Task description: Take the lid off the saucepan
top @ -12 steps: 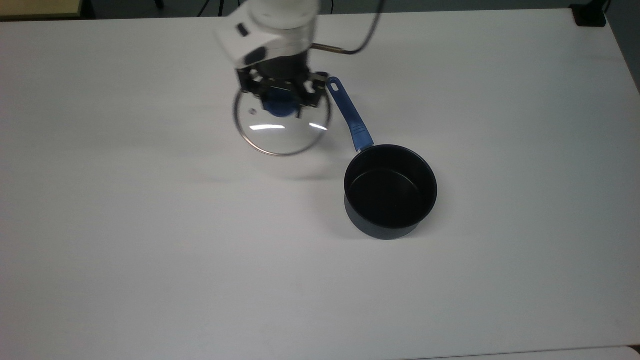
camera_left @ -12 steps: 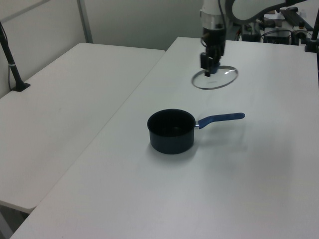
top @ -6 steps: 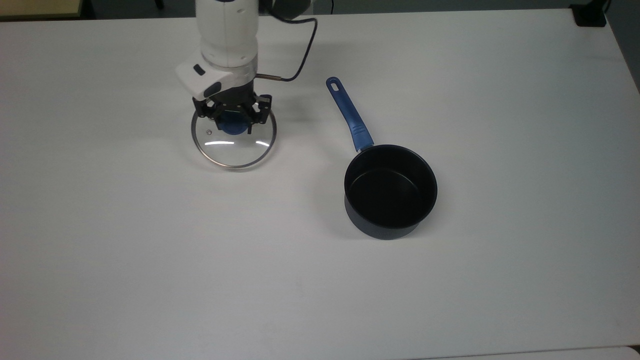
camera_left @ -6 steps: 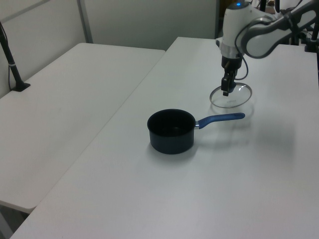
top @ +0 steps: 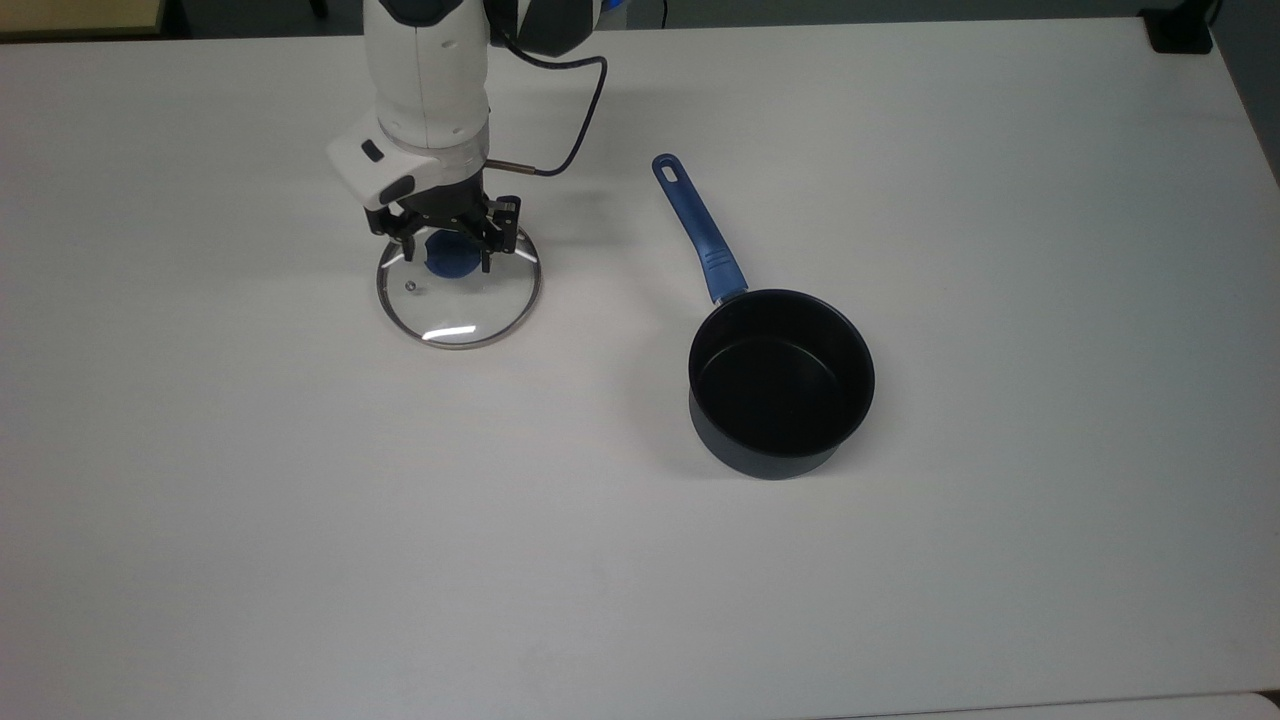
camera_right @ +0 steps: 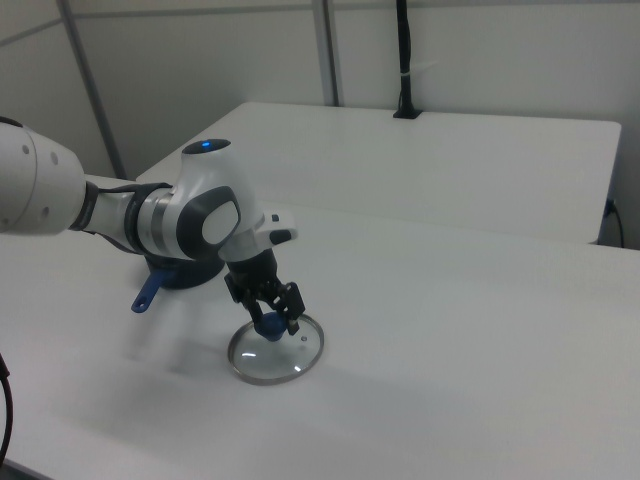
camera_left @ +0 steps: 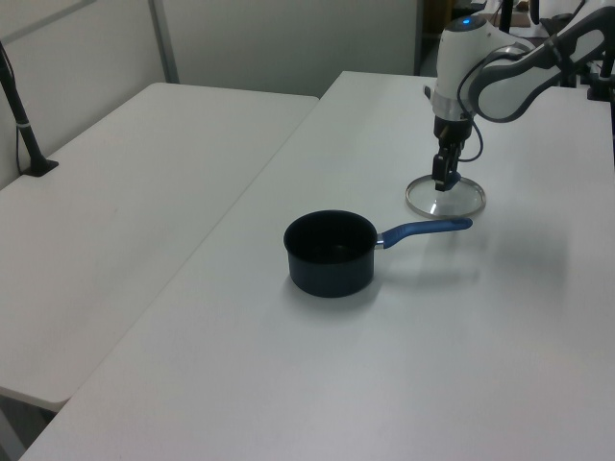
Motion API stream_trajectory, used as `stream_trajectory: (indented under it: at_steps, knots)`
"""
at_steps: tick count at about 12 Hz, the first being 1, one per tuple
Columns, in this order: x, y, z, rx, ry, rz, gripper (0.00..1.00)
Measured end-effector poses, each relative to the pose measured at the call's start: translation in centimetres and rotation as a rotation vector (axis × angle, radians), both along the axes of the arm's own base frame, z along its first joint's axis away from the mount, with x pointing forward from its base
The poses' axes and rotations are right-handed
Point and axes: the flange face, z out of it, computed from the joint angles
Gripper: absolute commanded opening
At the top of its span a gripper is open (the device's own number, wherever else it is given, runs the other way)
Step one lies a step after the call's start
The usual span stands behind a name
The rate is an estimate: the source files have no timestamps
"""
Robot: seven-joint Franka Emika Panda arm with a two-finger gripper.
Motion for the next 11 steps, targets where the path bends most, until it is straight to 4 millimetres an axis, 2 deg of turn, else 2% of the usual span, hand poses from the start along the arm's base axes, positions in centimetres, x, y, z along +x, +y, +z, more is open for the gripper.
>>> stream_trajectory:
  at_steps: [2, 3, 4, 5, 7, 8, 9, 10, 11]
  knots:
    - [1.4, -0.1, 2.8, 0.003, -0.071, -0.095, 1.00]
    - [2.2, -0.2, 5.3, 0.001, -0.095, -0.136, 1.00]
    - [2.7, -0.2, 8.7, -0.008, -0.085, -0.167, 1.00]
    - [2.9, 0.5, 13.0, -0.021, -0.048, -0.181, 1.00]
    - [1.6, 3.5, 21.9, 0.012, 0.022, -0.254, 1.00]
    - [0.8, 4.7, 25.6, 0.068, 0.011, -0.274, 1.00]
    - [-0.2, 5.1, 28.3, 0.109, -0.014, -0.285, 1.00]
    - [-1.0, 5.3, 29.6, 0.128, -0.027, -0.289, 1.00]
    - [-1.6, 5.5, 30.1, 0.135, -0.033, -0.287, 1.00]
